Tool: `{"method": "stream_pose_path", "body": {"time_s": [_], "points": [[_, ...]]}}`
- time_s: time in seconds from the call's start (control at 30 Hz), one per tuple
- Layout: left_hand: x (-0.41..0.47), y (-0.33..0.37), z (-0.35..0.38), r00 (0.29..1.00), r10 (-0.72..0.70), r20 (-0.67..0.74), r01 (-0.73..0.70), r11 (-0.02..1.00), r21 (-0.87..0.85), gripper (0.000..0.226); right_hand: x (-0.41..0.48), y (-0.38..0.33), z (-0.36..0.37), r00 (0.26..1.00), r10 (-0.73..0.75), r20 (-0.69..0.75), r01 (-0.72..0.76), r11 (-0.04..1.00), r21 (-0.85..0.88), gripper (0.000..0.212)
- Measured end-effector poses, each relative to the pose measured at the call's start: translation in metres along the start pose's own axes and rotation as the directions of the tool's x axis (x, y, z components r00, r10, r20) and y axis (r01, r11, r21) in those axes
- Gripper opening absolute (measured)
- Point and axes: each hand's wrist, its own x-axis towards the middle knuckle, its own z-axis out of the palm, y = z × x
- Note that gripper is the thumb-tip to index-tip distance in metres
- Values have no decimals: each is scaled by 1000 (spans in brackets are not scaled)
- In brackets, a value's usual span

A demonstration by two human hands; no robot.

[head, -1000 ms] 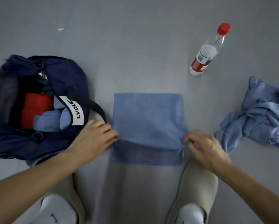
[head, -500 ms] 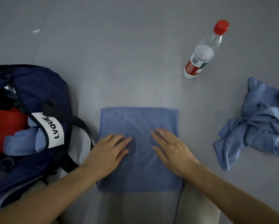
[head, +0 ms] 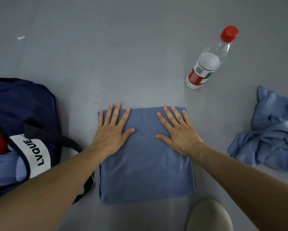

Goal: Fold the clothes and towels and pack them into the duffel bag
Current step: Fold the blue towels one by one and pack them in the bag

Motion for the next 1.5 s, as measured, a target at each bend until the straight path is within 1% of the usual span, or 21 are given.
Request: {"method": "stream_pose_path", "body": {"time_s": [0.07,0.13,0.17,0.23,0.27,0.3,0.37,0.47,0.53,0.67,0.77,0.87,0.97,1.03,1.13,1.17,1.23,1.27,1.4,1.47,1.5], "points": [[1,-14,-4,1000,21,18,-22,1000,17,72,2,5,-3,999,43,5,-44,998,44,75],[2,-20,-11,998,67,-6,-67,998,10,67,5,11,-6,996,88,-12,-87,992,94,66],[4,-21,-16,995,88,-56,-89,996,-14,63,5,15,-9,995,97,-37,-92,988,121,61],[7,-29,-26,970,94,-225,-111,992,-66,47,6,25,-16,983,118,-140,-84,971,225,49],[10,-34,-30,954,67,-294,-91,994,-67,40,7,30,-19,971,143,-193,-83,954,287,45],[12,-40,-33,946,31,-321,-53,997,-60,35,9,35,-22,959,171,-226,-88,937,337,43],[16,-48,-39,953,-21,-302,2,998,-63,28,16,41,-28,951,206,-232,-107,919,378,41],[26,-50,-47,966,-67,-249,37,992,-123,17,26,46,-36,960,234,-156,-159,910,384,35],[33,-50,-54,960,-94,-263,58,988,-141,12,31,50,-41,953,267,-147,-191,899,395,29],[37,-45,-77,898,-114,-425,46,985,-166,9,32,55,-61,884,374,-279,-218,860,462,21],[15,-34,-92,856,-87,-509,-27,977,-212,6,13,52,-74,834,384,-395,-130,834,536,17],[-33,-29,-87,894,11,-448,-107,976,-191,6,-34,43,-69,868,269,-417,-25,863,505,20],[-88,-30,-65,928,126,-351,-175,978,-111,8,-88,29,-43,904,47,-424,135,911,390,27],[-117,-32,-48,928,253,-275,-264,964,-2,13,-112,21,-23,923,-80,-376,202,933,297,26],[-141,-33,-28,915,381,-135,-375,925,65,14,-129,8,-2,942,-177,-286,240,949,203,20],[-143,-31,-25,917,389,-92,-384,921,67,16,-130,3,0,951,-178,-253,230,954,194,17],[-143,-24,-25,934,355,-29,-353,934,49,23,-127,-5,0,968,-131,-215,180,957,228,21],[-139,-20,-26,945,327,-27,-326,945,37,27,-122,-9,-2,969,-104,-225,162,953,255,24],[-104,12,-26,953,259,-155,-268,963,-37,40,-89,-36,-5,942,-92,-323,183,947,264,41],[-83,32,-17,960,247,-133,-255,966,-40,52,-68,-55,3,951,-128,-283,192,958,214,55],[-75,40,-10,967,239,-94,-242,970,-32,56,-59,-62,9,959,-144,-242,190,966,177,61]]}}
